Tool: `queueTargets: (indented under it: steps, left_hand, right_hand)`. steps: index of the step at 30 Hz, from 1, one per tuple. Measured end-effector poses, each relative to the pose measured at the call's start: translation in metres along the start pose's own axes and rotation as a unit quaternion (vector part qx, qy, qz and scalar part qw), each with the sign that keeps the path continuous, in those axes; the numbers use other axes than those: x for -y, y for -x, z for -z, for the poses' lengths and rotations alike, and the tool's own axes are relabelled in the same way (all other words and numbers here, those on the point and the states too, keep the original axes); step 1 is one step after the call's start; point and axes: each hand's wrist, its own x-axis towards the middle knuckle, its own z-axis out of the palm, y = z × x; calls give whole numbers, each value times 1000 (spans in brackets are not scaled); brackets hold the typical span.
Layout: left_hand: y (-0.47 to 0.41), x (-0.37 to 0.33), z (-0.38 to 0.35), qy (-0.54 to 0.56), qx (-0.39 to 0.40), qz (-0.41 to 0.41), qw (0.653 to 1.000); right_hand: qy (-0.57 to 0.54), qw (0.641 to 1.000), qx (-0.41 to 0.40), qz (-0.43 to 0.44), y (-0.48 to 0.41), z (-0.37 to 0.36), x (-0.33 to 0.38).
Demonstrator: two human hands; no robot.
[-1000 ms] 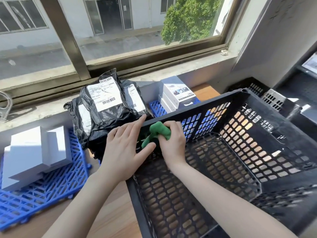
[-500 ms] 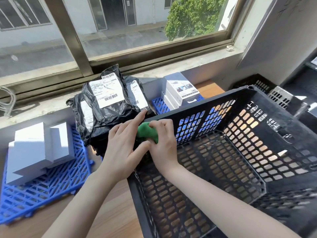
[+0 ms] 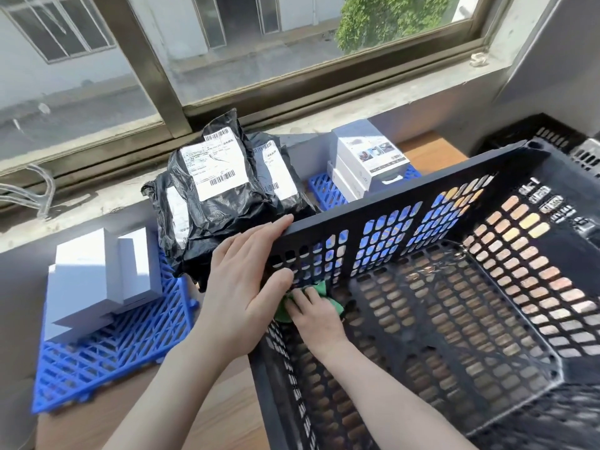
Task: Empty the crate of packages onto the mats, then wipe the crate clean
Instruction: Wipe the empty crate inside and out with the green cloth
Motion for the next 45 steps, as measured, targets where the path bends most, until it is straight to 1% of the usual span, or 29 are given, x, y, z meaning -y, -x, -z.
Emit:
queueTargets:
  steps: [3, 5, 10, 12, 14, 16, 18, 22, 26, 28, 30, 32, 34, 36, 38, 40, 42, 45]
  left_hand:
    - [-1, 0, -1, -1, 2, 7, 1000]
    - [0, 0, -1, -1, 1, 10, 1000]
    - [1, -1, -2, -2, -10, 14, 1000]
    - [1, 0, -3, -5, -10, 9, 1000]
    - [0, 0, -3, -9, -11, 6, 1000]
    - [1, 0, -4, -14, -10, 6, 1000]
    - [1, 0, -4, -26, -10, 10, 1000]
    - [2, -3, -5, -84, 10, 14, 996]
    - [3, -10, -5, -158, 25, 49, 986]
    - [5, -12, -7, -205, 23, 76, 976]
    - [7, -17, -10, -262, 8, 95, 960]
    - [8, -24, -13, -322, -9, 116, 940]
    - [8, -31, -18, -358, 1, 149, 922]
    - [9, -39, -25, -370, 0, 182, 911]
    - [14, -46, -33, -356, -6, 222, 908]
    - [23, -53, -39, -341, -14, 251, 906]
    - [29, -57, -41, -327, -38, 274, 904]
    - [32, -59, -40, -307, -68, 294, 902]
  right_hand:
    - [4, 998, 18, 60, 3, -3, -7]
    - [-9, 996, -1, 91, -3, 10, -12]
    - [-30, 985, -105, 134, -54, 77, -18]
    - [-50, 977, -159, 136, -71, 110, -21]
    - [-48, 968, -209, 132, -83, 137, -26]
    - [-30, 966, -224, 129, -86, 146, -32]
    - [-10, 965, -209, 158, -82, 134, -38]
    - [11, 958, -96, 272, -51, 81, -56]
    - [22, 932, 3, 361, -22, 41, -82]
    - [50, 912, 66, 401, -8, 28, -94]
    - [61, 897, 121, 420, -1, 23, -107]
    - [57, 885, 123, 446, -4, 23, -116]
    - [54, 864, 113, 488, -17, 24, -120]
    - [51, 842, 97, 528, -31, 28, -124]
    - [32, 828, 65, 557, -44, 32, -123]
    - [9, 827, 50, 561, -51, 41, -120]
    - [-12, 833, 46, 551, -58, 57, -118]
    - [-37, 839, 31, 542, -77, 95, -115]
